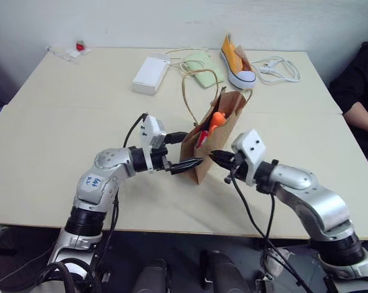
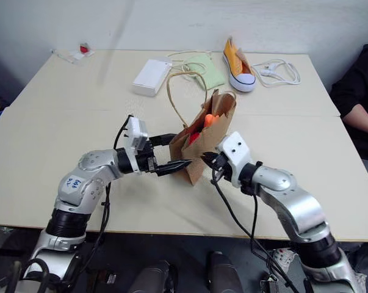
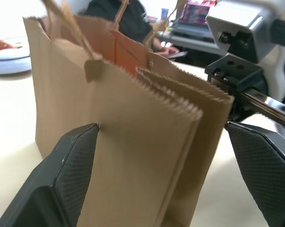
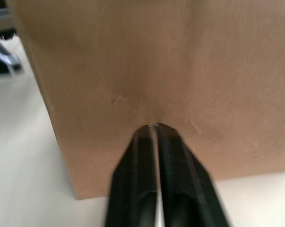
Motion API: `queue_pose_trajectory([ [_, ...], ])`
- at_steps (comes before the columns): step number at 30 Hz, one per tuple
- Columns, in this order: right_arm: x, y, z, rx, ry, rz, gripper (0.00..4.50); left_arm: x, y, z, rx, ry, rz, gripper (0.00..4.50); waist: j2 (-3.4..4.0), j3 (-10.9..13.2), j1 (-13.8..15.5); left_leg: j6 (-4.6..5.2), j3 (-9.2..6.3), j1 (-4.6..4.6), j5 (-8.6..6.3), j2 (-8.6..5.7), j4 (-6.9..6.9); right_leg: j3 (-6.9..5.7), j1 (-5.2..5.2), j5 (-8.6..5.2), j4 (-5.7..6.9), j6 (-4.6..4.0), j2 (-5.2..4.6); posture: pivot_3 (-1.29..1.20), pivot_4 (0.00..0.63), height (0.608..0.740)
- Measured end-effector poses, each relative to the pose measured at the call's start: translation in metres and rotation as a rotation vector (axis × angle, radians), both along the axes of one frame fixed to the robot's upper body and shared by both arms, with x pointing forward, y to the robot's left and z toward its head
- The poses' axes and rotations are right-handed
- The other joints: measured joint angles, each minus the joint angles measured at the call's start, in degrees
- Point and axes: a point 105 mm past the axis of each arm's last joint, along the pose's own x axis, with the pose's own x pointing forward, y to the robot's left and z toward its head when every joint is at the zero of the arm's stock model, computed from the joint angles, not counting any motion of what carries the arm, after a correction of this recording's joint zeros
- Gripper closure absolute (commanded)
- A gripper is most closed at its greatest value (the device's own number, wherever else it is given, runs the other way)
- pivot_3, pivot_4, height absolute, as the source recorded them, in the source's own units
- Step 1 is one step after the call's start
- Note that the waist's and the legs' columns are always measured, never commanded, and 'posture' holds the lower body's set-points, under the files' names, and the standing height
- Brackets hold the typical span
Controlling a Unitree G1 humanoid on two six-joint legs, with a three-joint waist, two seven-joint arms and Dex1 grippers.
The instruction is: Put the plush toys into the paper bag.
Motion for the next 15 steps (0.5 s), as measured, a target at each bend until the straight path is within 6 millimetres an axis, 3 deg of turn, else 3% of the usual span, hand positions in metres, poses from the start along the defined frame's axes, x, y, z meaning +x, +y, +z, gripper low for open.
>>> queue_pose_trajectory([
  [3, 0.003, 0.007, -0.004, 0.01, -0.004, 0.007, 4.47, 0.009, -0.002, -0.007, 0.005, 0.007, 0.059, 0.0, 0.0, 0.0, 0.0, 0.01, 0.0, -0.03, -0.01, -0.01, 0.02, -0.01, 0.0, 0.01, 0.0, 0.01, 0.0, 0.0, 0.15, 0.74],
  [6, 0.006, 0.006, -0.006, 0.01, -0.008, -0.006, 4.5, 0.014, -0.005, -0.008, -0.008, 0.008, 0.085, 0.6, 0.0, 0.0, 0.0, 0.02, 0.0, -0.03, -0.01, -0.01, 0.03, -0.01, 0.0, 0.01, 0.01, 0.02, 0.0, 0.0, 0.15, 0.74],
  [10, 0.003, 0.003, -0.01, 0.013, -0.002, -0.014, 4.5, 0.016, -0.009, -0.006, -0.022, -0.003, 0.076, 1.93, 0.0, 0.0, 0.1, 0.01, -0.02, -0.03, -0.01, 0.0, 0.03, -0.03, 0.0, 0.01, 0.01, 0.02, 0.0, 0.0, 0.15, 0.74],
  [15, -0.025, -0.02, -0.007, 0.032, 0.01, -0.008, 4.5, 0.027, -0.007, -0.009, -0.018, 0.011, 0.062, 3.59, 0.0, 0.0, 1.0, 0.05, -0.01, -0.07, -0.03, -0.03, 0.12, -0.04, 0.04, 0.03, -0.02, 0.06, -0.01, 0.0, 0.15, 0.74],
])
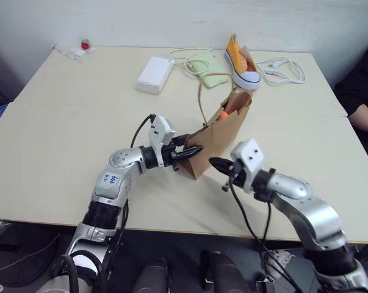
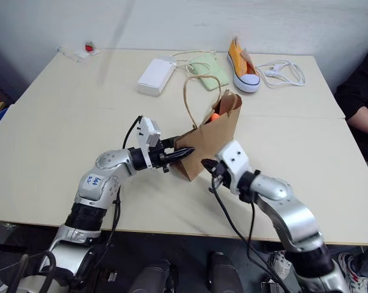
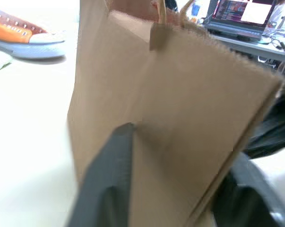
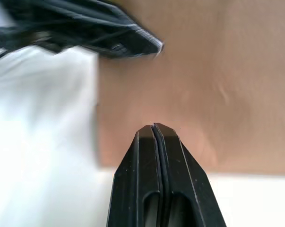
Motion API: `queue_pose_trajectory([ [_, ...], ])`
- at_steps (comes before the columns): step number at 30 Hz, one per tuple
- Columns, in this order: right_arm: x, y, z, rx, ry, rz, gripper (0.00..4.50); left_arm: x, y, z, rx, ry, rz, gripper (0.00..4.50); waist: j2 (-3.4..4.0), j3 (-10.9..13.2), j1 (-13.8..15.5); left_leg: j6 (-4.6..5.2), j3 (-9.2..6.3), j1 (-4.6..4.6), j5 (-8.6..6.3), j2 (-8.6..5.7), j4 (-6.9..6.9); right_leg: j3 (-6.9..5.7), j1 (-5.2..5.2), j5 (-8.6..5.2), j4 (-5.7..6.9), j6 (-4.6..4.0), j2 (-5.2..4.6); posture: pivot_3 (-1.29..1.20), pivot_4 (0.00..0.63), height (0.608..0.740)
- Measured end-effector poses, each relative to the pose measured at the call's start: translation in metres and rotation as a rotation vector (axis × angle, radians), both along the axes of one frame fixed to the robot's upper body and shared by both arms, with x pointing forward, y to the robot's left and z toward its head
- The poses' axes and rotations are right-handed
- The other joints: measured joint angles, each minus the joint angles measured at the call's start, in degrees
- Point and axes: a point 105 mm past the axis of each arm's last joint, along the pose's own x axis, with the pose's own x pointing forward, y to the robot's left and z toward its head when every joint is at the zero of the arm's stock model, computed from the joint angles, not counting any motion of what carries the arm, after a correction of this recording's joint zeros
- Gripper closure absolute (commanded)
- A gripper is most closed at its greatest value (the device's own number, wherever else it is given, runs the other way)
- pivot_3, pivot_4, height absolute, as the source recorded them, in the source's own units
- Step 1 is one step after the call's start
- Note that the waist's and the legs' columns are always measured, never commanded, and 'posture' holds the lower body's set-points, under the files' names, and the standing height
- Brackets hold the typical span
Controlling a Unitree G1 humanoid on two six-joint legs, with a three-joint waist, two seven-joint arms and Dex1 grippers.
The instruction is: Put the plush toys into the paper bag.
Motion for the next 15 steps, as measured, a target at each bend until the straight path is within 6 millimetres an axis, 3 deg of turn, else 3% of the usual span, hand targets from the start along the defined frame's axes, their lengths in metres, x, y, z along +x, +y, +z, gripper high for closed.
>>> queue_pose_trajectory([
  [3, -0.015, -0.019, 0.014, -0.006, -0.035, -0.028, 4.5, 0.001, -0.005, 0.001, -0.022, 0.023, -0.068, 4.47, 0.0, 0.0, 0.3, 0.0, -0.01, 0.02, -0.01, 0.01, 0.02, -0.01, 0.02, 0.0, 0.02, 0.0, 0.01, 0.0, 0.15, 0.74],
  [6, -0.025, -0.043, 0.018, -0.018, -0.01, -0.096, 4.5, -0.009, -0.005, 0.005, -0.04, 0.044, -0.216, 4.47, 0.0, 0.0, 0.3, 0.0, 0.01, 0.0, -0.01, 0.0, 0.01, 0.0, 0.02, 0.0, 0.01, 0.0, 0.01, 0.0, 0.15, 0.74],
  [9, -0.05, -0.074, 0.02, -0.053, 0.061, -0.103, 3.56, -0.025, 0.001, 0.013, 0.01, 0.025, -0.398, 4.5, 0.0, 0.0, 0.3, 0.01, 0.01, 0.01, -0.01, 0.01, -0.01, -0.01, 0.04, 0.0, -0.01, 0.0, 0.06, 0.0, 0.15, 0.74],
  [13, -0.095, -0.098, 0.033, -0.092, 0.146, -0.015, 2.13, -0.018, 0.003, 0.022, 0.053, -0.028, -0.491, 4.5, -0.03, 0.0, 0.6, 0.2, 0.02, 0.13, -0.11, 0.0, 0.1, 0.01, 0.27, 0.05, -0.04, 0.09, 0.12, 0.0, 0.15, 0.74],
  [15, -0.105, -0.104, 0.039, -0.104, 0.16, 0.001, 1.46, -0.014, 0.0, 0.018, 0.084, -0.056, -0.516, 4.5, -0.07, 0.0, 0.4, 0.28, 0.1, 0.2, -0.16, 0.0, 0.16, 0.11, 0.34, 0.09, -0.05, 0.17, 0.13, 0.0, 0.15, 0.74],
])
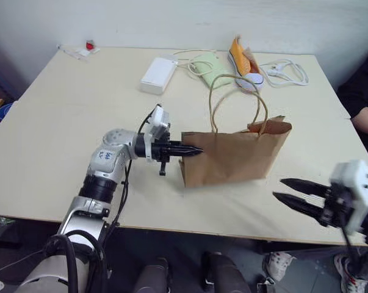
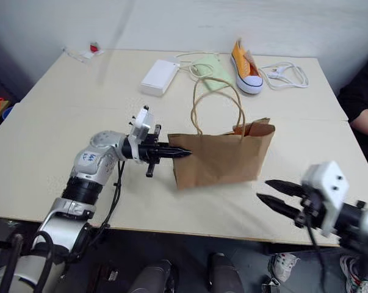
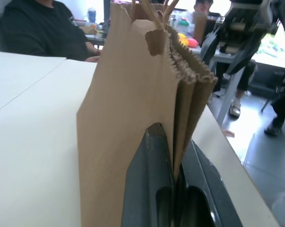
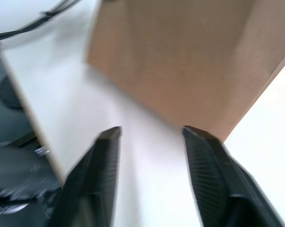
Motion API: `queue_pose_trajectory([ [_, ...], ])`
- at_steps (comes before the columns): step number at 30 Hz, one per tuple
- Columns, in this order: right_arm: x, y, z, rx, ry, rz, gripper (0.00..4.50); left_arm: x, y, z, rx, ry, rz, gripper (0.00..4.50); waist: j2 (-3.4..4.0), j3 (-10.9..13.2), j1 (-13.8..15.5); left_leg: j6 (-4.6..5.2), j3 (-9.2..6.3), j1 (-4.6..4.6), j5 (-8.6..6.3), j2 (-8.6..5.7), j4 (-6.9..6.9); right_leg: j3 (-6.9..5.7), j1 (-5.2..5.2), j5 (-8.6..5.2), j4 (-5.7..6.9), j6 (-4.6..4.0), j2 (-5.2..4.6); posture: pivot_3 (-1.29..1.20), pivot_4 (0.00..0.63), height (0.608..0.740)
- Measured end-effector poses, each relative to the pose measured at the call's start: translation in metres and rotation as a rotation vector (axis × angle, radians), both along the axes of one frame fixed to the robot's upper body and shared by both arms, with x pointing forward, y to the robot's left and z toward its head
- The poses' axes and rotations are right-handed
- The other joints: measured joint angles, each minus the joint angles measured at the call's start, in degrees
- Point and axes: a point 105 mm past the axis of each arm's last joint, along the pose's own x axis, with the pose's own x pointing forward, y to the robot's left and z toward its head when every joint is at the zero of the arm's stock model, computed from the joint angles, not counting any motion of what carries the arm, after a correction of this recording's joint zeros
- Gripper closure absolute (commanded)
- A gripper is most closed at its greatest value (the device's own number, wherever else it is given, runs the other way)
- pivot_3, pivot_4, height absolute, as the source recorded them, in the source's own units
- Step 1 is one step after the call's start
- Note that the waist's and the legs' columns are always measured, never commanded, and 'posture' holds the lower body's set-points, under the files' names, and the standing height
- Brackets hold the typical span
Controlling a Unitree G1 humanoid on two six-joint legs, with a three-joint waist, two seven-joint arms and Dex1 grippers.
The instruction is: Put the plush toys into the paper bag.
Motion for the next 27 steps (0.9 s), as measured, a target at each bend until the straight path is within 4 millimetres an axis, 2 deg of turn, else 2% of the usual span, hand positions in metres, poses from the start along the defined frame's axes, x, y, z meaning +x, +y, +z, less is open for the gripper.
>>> queue_pose_trajectory([
  [4, -0.006, -0.006, 0.01, -0.016, -0.009, 0.009, 0.03, 0.0, -0.006, -0.018, 0.064, -0.043, -0.062, 4.5, -0.07, 0.0, -0.3, 0.07, 0.13, 0.05, -0.03, 0.02, 0.03, 0.15, -0.03, 0.03, 0.03, 0.06, 0.02, 0.0, 0.15, 0.74],
  [8, -0.002, -0.012, 0.014, -0.01, -0.022, -0.012, 0.01, 0.0, -0.002, -0.024, 0.083, -0.063, -0.071, 4.5, -0.11, 0.1, 0.0, 0.03, 0.12, -0.05, -0.01, 0.03, 0.05, 0.17, -0.14, 0.03, 0.06, 0.06, 0.0, 0.0, 0.15, 0.74],
  [11, 0.002, -0.012, 0.015, -0.019, -0.021, 0.003, 0.0, 0.004, 0.01, -0.023, 0.121, -0.061, -0.025, 3.88, -0.13, 0.1, -0.1, 0.03, 0.13, -0.06, -0.01, 0.03, 0.06, 0.21, -0.17, 0.04, 0.05, 0.06, -0.02, 0.0, 0.15, 0.74],
  [15, 0.009, -0.019, 0.017, -0.025, 0.006, 0.027, 0.0, 0.001, 0.042, -0.01, 0.168, -0.061, 0.066, 2.59, -0.14, 0.1, -0.3, 0.0, 0.16, -0.09, -0.01, 0.07, 0.03, 0.27, -0.26, 0.04, 0.08, 0.06, -0.01, 0.0, 0.15, 0.74],
  [17, 0.012, -0.024, 0.018, -0.021, 0.04, 0.051, 0.0, -0.008, 0.063, 0.002, 0.171, -0.023, 0.117, 1.9, -0.14, 0.1, -0.3, 0.0, 0.14, -0.09, -0.01, 0.08, 0.04, 0.27, -0.26, 0.03, 0.08, 0.05, -0.03, 0.0, 0.15, 0.74],
  [20, 0.017, -0.033, 0.022, 0.008, 0.059, 0.059, 0.0, -0.021, 0.081, 0.025, 0.143, 0.02, 0.164, 0.93, -0.14, 0.1, -0.2, 0.01, 0.12, -0.11, -0.01, 0.07, 0.05, 0.26, -0.24, 0.03, 0.05, 0.05, -0.1, 0.0, 0.15, 0.74],
  [22, 0.023, -0.036, 0.025, 0.023, 0.071, 0.086, 0.0, -0.042, 0.107, 0.036, 0.161, 0.092, 0.193, 0.24, -0.13, 0.1, -0.3, 0.01, 0.12, -0.12, -0.02, 0.08, 0.02, 0.26, -0.27, 0.03, 0.02, 0.04, -0.11, 0.0, 0.15, 0.74],
  [23, 0.029, -0.039, 0.028, 0.031, 0.072, 0.095, 0.0, -0.055, 0.126, 0.041, 0.181, 0.154, 0.222, 0.03, -0.2, 0.2, -1.0, -0.03, 0.13, -0.09, -0.03, 0.09, -0.02, 0.26, -0.28, 0.0, 0.04, -0.01, -0.1, 0.0, 0.15, 0.74],
  [24, 0.034, -0.045, 0.031, 0.043, 0.071, 0.086, 0.0, -0.067, 0.146, 0.049, 0.19, 0.199, 0.263, 0.03, -0.2, 0.2, -1.5, -0.04, 0.11, -0.1, -0.03, 0.11, -0.08, 0.22, -0.3, -0.02, 0.02, -0.05, -0.1, 0.0, 0.15, 0.74],
  [27, 0.046, -0.053, 0.044, 0.088, 0.037, 0.078, 0.0, -0.074, 0.164, 0.073, 0.156, 0.131, 0.369, 0.03, -0.04, 0.2, -1.0, 0.0, 0.07, -0.02, -0.01, 0.0, -0.02, 0.17, -0.21, -0.04, -0.09, -0.07, -0.26, 0.0, 0.15, 0.74],
])
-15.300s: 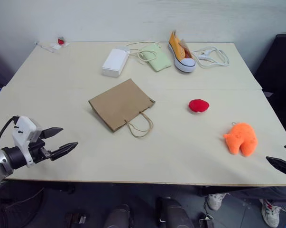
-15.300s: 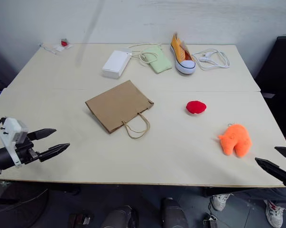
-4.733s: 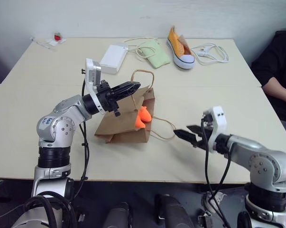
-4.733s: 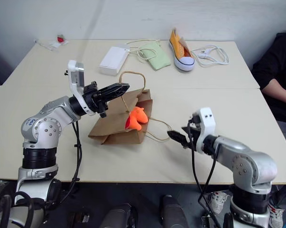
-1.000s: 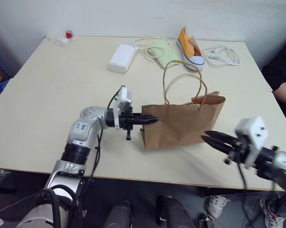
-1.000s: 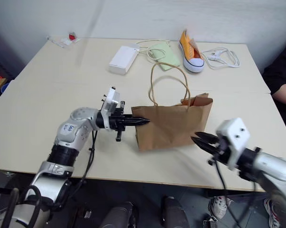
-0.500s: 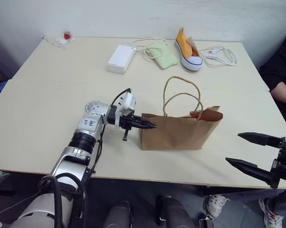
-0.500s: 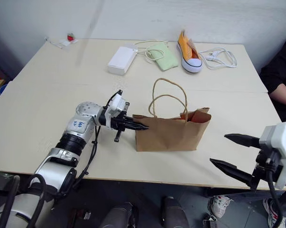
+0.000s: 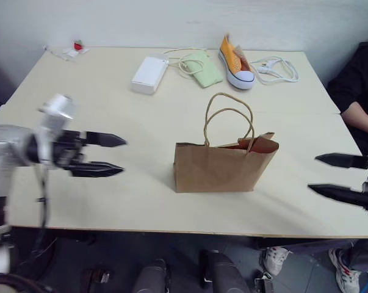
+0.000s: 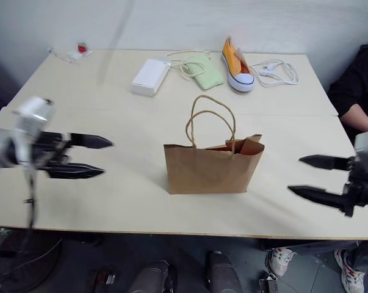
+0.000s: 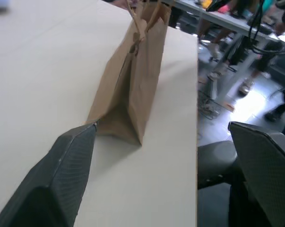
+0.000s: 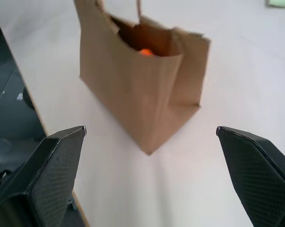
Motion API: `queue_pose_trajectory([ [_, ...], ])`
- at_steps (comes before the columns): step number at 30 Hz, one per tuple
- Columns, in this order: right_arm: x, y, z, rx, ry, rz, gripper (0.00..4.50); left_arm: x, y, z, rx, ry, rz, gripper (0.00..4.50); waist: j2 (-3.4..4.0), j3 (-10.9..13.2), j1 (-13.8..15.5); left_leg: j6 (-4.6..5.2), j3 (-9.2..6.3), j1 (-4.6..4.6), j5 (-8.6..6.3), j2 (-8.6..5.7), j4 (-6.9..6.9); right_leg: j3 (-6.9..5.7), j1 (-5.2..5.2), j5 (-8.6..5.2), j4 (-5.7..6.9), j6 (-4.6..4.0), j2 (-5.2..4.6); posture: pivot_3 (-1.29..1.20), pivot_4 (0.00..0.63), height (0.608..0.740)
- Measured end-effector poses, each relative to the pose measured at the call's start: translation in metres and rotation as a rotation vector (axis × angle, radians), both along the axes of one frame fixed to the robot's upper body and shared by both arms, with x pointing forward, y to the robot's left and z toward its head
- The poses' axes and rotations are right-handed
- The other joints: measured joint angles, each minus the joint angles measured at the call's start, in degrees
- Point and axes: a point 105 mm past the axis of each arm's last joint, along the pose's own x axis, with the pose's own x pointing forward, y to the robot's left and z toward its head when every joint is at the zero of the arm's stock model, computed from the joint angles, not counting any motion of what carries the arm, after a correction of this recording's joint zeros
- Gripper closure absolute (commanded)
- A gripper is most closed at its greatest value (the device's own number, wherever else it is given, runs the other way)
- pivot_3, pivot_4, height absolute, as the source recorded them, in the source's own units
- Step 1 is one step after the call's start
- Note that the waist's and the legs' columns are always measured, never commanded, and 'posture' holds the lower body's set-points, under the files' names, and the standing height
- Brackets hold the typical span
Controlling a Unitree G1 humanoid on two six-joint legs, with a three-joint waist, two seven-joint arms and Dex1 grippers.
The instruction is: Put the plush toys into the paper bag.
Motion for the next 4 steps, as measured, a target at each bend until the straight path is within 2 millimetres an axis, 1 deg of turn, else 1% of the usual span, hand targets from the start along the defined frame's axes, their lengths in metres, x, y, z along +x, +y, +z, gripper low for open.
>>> queue_pose_trajectory([
  [2, 0.005, 0.0, 0.009, 0.013, -0.023, 0.013, 0.0, 0.001, 0.007, 0.003, -0.027, -0.007, 0.067, 0.03, 0.05, 0.0, 0.6, 0.01, 0.0, -0.01, 0.01, -0.04, 0.02, 0.0, 0.0, 0.0, 0.01, 0.0, -0.03, 0.0, 0.15, 0.74],
  [4, 0.011, -0.003, 0.015, 0.034, -0.038, 0.008, 0.0, -0.002, 0.01, 0.0, -0.047, 0.016, 0.099, 0.03, 0.01, 0.0, 0.6, 0.01, -0.03, -0.07, 0.0, -0.03, 0.01, -0.02, -0.02, 0.0, 0.1, 0.0, -0.02, 0.0, 0.15, 0.74],
])
